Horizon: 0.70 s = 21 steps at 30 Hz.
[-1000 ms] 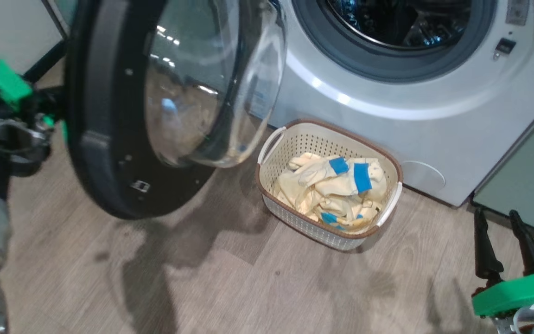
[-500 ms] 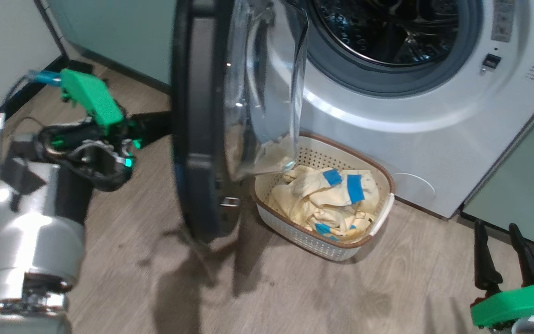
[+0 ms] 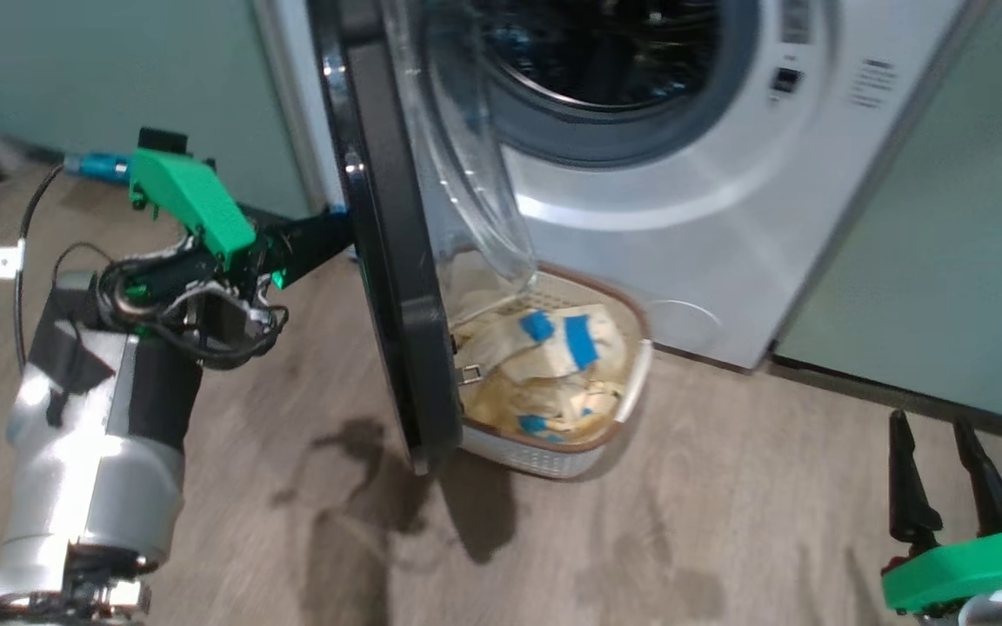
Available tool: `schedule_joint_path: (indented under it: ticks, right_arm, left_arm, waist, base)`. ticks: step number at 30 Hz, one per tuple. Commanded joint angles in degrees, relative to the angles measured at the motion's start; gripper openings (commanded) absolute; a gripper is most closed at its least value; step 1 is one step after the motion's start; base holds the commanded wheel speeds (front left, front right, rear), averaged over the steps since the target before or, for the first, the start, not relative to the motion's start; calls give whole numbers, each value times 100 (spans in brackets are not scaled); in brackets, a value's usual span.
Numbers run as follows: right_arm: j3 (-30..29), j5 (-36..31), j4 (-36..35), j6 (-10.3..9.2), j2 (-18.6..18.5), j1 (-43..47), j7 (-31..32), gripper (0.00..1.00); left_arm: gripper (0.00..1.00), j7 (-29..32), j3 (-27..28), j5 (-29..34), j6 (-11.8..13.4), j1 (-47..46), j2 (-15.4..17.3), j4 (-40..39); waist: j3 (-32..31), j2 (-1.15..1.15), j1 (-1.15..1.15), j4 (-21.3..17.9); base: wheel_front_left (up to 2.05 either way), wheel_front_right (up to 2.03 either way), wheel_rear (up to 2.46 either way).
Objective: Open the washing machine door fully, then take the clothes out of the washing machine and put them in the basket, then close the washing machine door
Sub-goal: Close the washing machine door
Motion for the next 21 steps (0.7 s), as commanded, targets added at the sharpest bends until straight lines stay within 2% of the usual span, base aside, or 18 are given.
schedule_joint_path:
  ticks: [1, 6, 21]
  right_arm:
    - [75, 11, -181, 25, -49, -160, -55, 100]
    - [66, 26, -183, 25, -51, -147, -55, 100]
    - [128, 41, -223, 25, -61, -177, -55, 100]
  left_arm:
    - [0, -58, 190, 19, -61, -143, 179, -221]
    - [0, -213, 301, -21, -121, -116, 174, -129]
    - [0, -627, 421, -42, -404, -120, 78, 111]
  waist:
    - [-18, 0, 0, -375]
    - [-35, 0, 0, -811]
    - [2, 0, 0, -1788]
  base:
    - [0, 0, 0]
    - [0, 0, 0]
    - [0, 0, 0]
